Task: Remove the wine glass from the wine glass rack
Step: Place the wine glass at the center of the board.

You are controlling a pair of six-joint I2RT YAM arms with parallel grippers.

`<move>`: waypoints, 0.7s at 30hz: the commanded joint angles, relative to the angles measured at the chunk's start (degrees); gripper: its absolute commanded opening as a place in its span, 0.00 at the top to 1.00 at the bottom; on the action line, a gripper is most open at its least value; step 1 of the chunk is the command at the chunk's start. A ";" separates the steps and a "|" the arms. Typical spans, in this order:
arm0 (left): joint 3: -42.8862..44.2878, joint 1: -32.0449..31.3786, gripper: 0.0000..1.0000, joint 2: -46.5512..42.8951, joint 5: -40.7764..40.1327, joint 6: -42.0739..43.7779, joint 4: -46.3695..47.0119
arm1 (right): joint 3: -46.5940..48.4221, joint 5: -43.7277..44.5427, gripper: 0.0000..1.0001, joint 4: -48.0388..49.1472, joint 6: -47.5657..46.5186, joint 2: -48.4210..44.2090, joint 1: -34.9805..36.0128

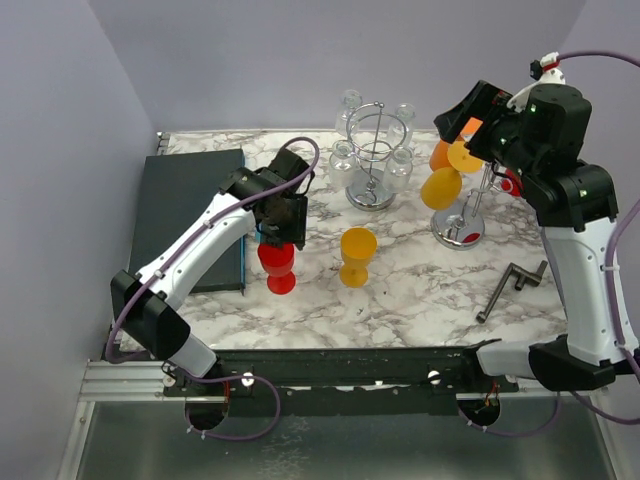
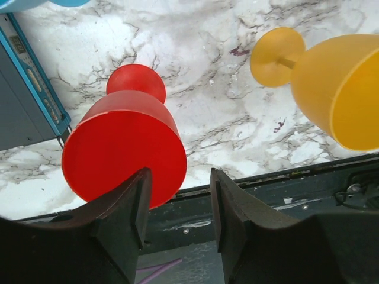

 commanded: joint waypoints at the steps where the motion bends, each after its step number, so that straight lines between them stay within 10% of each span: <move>1: 3.12 0.13 0.49 -3.15 -0.59 0.75 -1.56 | 4.12 3.66 0.00 -1.55 -1.50 3.64 0.22; 12: 13.51 0.13 0.46 -5.74 0.81 0.68 0.69 | 15.25 -7.95 0.00 -3.68 -0.04 12.90 -16.61; 21: 13.17 0.13 0.46 -5.65 14.82 -6.35 22.32 | 11.49 -9.10 0.00 -3.77 2.56 7.50 -20.46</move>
